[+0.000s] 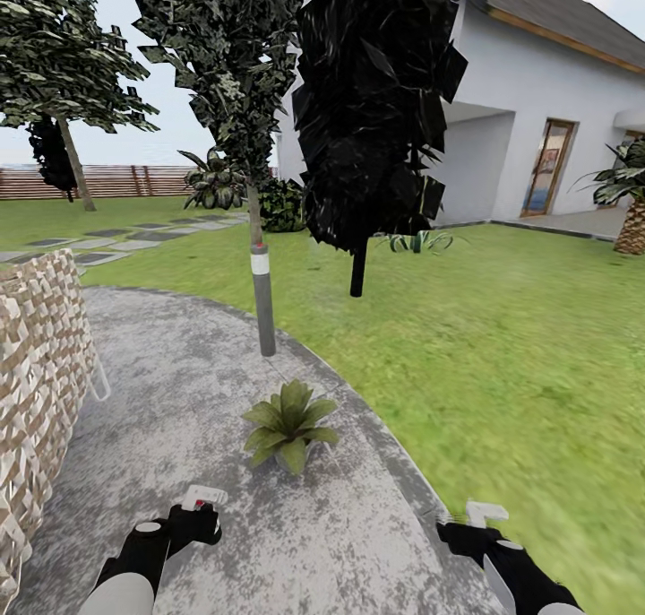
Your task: Pick up the pesticide atomizer in the garden and spray insectifuge to fully cover both potted plants in the garden.
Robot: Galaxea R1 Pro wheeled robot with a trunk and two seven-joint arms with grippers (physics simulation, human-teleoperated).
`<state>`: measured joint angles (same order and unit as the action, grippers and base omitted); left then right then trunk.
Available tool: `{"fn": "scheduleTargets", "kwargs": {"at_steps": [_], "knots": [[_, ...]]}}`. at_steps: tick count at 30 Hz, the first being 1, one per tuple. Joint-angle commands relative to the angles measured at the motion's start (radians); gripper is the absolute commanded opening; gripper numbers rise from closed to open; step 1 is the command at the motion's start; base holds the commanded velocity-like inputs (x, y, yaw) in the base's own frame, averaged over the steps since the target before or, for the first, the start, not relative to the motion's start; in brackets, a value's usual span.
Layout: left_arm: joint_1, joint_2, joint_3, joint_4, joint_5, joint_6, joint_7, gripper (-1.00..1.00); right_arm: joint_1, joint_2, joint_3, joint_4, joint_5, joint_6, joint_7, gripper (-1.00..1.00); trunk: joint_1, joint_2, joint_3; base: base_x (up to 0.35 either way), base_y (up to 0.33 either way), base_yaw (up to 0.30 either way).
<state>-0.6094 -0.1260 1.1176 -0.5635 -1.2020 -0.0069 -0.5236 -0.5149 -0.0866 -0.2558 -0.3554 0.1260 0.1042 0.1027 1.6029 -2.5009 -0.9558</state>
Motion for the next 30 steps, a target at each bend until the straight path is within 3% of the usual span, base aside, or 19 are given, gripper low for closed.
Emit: {"fn": "scheduleTargets", "kwargs": {"at_steps": [1, 24, 30], "knots": [[-0.002, -0.001, 0.008, -0.003, -0.005, -0.001, -0.007, -1.0, 0.0, 0.0, -0.008, 0.004, 0.011, 0.005, 0.008, 1.0, 0.0, -0.001, -0.001, 0.0, 0.0, 0.0], [-0.001, -0.001, 0.008, -0.006, -0.007, -0.001, -0.006, -1.0, 0.0, -0.002, -0.008, 0.015, 0.011, 0.005, 0.005, 1.0, 0.0, -0.001, -0.001, 0.0, 0.0, 0.0], [-0.001, -0.001, 0.008, -0.006, -0.007, -0.001, -0.006, -1.0, 0.0, -0.002, -0.009, 0.014, 0.012, 0.005, 0.008, 1.0, -0.003, 0.001, 0.022, 0.0, 0.0, 0.0]]}}
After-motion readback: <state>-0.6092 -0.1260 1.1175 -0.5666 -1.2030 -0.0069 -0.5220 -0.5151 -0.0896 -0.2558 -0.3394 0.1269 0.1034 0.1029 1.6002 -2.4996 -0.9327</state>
